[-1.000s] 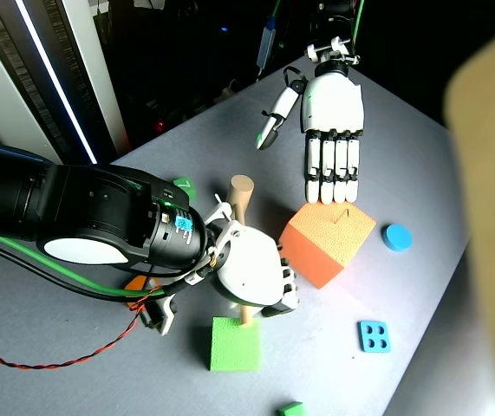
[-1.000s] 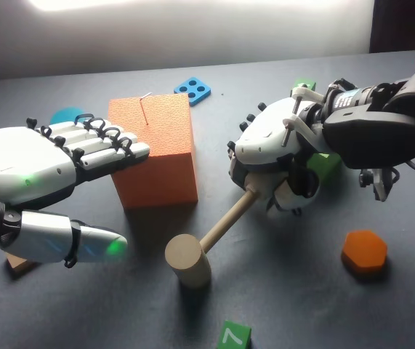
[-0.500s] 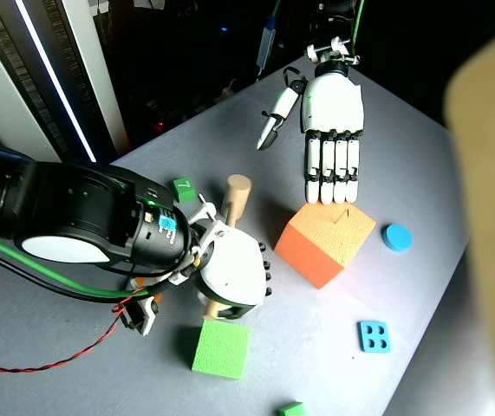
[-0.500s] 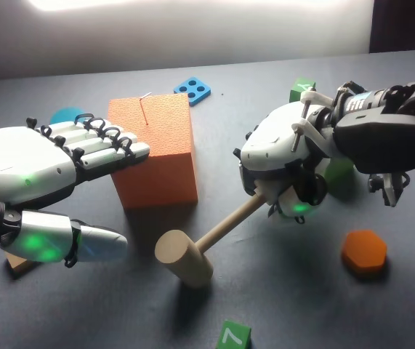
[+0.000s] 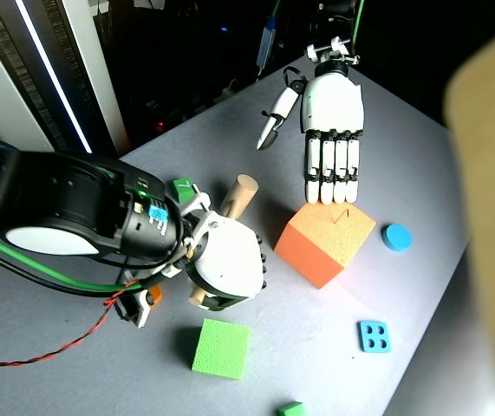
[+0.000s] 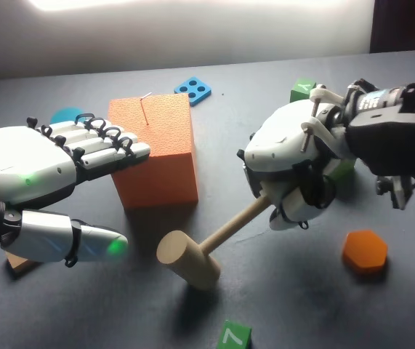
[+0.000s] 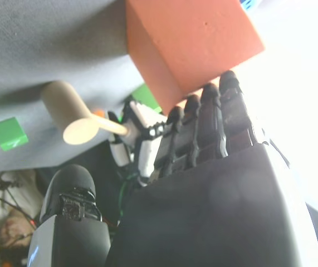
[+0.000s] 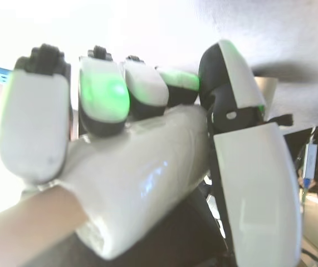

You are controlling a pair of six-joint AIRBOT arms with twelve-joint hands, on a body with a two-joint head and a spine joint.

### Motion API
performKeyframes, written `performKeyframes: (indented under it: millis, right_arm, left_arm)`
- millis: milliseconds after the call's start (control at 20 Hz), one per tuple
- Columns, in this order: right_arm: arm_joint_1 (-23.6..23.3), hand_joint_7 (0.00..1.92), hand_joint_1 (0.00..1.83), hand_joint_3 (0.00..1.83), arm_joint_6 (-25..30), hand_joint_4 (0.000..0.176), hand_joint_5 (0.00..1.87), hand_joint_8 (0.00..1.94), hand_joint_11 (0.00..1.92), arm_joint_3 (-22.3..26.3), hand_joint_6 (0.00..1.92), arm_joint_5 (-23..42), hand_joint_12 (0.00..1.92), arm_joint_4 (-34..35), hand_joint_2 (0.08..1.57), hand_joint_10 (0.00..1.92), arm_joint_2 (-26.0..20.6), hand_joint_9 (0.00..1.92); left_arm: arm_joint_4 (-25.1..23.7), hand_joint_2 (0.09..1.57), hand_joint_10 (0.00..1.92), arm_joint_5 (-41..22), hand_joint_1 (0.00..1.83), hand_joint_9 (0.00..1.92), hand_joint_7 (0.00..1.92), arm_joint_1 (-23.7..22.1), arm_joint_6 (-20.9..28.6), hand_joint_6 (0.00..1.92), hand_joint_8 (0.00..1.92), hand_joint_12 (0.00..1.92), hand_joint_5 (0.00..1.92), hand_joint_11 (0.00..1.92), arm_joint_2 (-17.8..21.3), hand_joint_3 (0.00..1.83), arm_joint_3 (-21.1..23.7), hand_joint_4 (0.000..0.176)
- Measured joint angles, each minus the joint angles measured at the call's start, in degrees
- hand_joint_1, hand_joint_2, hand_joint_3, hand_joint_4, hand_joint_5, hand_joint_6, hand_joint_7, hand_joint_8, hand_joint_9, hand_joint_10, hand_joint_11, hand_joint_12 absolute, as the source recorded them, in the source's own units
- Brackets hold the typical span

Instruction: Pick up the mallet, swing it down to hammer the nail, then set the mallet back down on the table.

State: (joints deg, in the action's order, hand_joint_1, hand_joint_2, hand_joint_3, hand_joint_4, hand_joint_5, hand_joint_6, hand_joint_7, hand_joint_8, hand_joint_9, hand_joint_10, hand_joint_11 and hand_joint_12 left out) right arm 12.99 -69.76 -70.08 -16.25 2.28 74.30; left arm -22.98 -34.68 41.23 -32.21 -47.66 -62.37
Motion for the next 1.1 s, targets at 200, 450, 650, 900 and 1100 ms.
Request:
performKeyframes:
  millis: [200, 450, 650, 900, 1100]
  right_arm:
    - [-1.03, 1.67, 0.83, 0.02, -0.81, 0.000, 1.36, 1.94, 1.92, 5.70, 1.92, -1.38, 1.92, -1.33, 1.34, 1.92, -4.90, 1.78]
    - [-4.72, 1.64, 0.70, 0.00, 0.98, 0.171, 1.42, 1.94, 1.89, 10.71, 1.92, 1.40, 1.92, -2.29, 1.51, 1.92, -10.84, 1.75]
    - [-6.38, 1.62, 0.69, 0.00, 1.79, 0.176, 1.40, 1.94, 1.88, 12.09, 1.92, 9.22, 1.92, -2.40, 1.51, 1.92, -14.88, 1.73]
    - [-7.10, 1.62, 0.66, 0.00, -1.53, 0.176, 1.39, 1.94, 1.88, 11.28, 1.92, 18.21, 1.92, 4.79, 1.52, 1.92, -14.60, 1.73]
    - [-6.32, 1.62, 0.65, 0.00, -3.23, 0.176, 1.39, 1.94, 1.88, 9.14, 1.92, 27.21, 1.92, 10.49, 1.52, 1.92, -12.52, 1.73]
  left_arm:
    - [-0.02, 1.16, 0.01, -0.02, 0.00, 0.07, 0.09, 0.00, 0.02, 0.01, 0.01, 0.02, 0.06, 0.03, 0.00, 0.00, 0.00, 0.000]
    - [-0.02, 1.16, 0.01, -0.02, 0.00, 0.09, 0.10, 0.00, 0.15, 0.01, 0.01, 0.03, 0.07, 0.04, 0.00, 0.00, 0.00, 0.000]
    - [0.00, 1.16, 0.00, -0.02, 0.00, 0.08, 0.10, 0.00, 0.22, 0.00, 0.00, 0.03, 0.06, 0.02, 0.00, 0.00, 0.00, 0.000]
    - [-0.02, 1.16, 0.00, -0.02, 0.00, 0.06, 0.07, 0.00, 0.39, 0.00, 0.00, 0.03, 0.03, 0.01, 0.00, 0.00, 0.00, 0.000]
    - [-0.24, 1.16, 0.00, 0.11, 0.00, 0.06, 0.07, 0.02, 0.63, 0.00, 0.00, 0.03, 0.04, 0.01, 0.00, 0.00, -0.02, 0.000]
